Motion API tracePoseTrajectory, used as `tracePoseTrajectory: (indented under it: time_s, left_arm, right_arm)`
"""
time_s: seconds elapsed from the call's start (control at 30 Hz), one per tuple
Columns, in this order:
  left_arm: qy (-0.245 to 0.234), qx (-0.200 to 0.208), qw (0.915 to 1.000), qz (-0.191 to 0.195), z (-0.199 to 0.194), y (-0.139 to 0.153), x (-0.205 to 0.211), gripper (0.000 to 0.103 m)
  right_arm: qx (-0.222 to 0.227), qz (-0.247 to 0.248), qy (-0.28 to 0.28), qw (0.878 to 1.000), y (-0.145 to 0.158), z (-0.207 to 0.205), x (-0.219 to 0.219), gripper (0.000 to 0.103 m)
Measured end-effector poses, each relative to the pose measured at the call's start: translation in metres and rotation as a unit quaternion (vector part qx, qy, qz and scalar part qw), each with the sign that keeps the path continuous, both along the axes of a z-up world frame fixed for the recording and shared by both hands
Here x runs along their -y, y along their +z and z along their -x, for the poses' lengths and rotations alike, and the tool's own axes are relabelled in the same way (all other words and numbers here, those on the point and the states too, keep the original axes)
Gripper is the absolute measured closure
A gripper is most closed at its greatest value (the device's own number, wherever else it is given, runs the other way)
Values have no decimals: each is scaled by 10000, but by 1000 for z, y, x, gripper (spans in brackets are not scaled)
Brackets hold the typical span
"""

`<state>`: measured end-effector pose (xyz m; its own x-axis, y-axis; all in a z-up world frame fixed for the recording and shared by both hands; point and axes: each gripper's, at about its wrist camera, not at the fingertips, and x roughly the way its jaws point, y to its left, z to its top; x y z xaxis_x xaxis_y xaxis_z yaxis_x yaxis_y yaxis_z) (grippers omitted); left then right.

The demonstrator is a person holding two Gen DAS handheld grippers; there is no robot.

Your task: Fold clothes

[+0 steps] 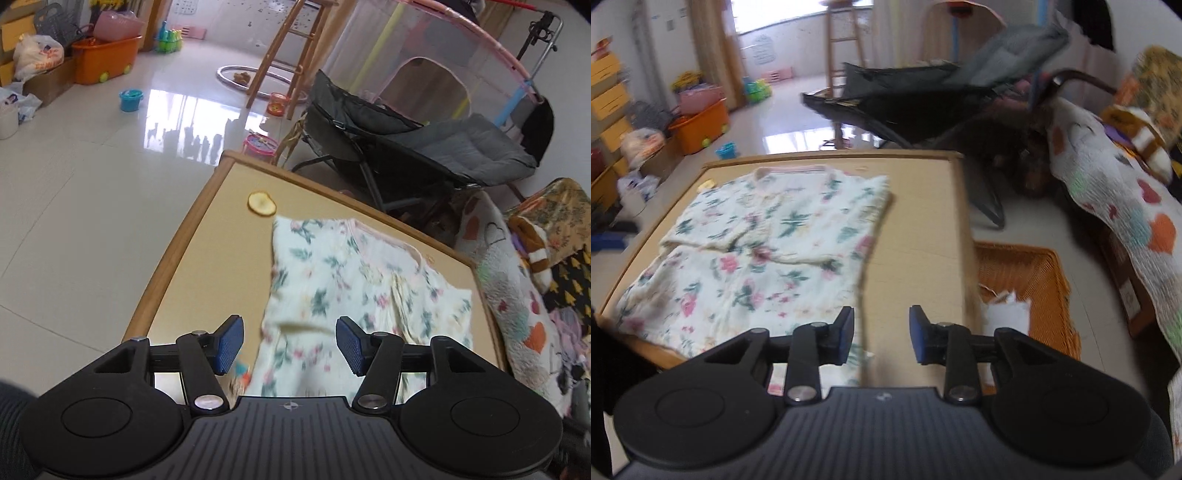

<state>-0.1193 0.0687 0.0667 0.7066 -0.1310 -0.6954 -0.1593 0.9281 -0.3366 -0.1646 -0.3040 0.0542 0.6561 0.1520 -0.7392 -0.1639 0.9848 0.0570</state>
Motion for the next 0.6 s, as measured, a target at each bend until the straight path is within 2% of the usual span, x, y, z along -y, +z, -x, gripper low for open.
tracePoseTrajectory:
  time_s: [0.13,0.23,0.47,0.6]
  left_arm:
    - [-81,-109,9997,-202,-30,-1,10,45]
    - [-41,-198,9994,-292,-49,-4,10,45]
    - [377,-352,9985,161,-80,-19,-8,45]
    - [428,-420,9978,299,-95,-28,-8,45]
  right_arm:
    - [-145,287,234,9992,-12,-2,-19,71]
    - [-244,234,187,9993,-17,-6,-19,71]
    - [-564,-9,-167,9983,-27,-13,-5,71]
    - [-710,-99,-297,9970,-33,-15,-1,71]
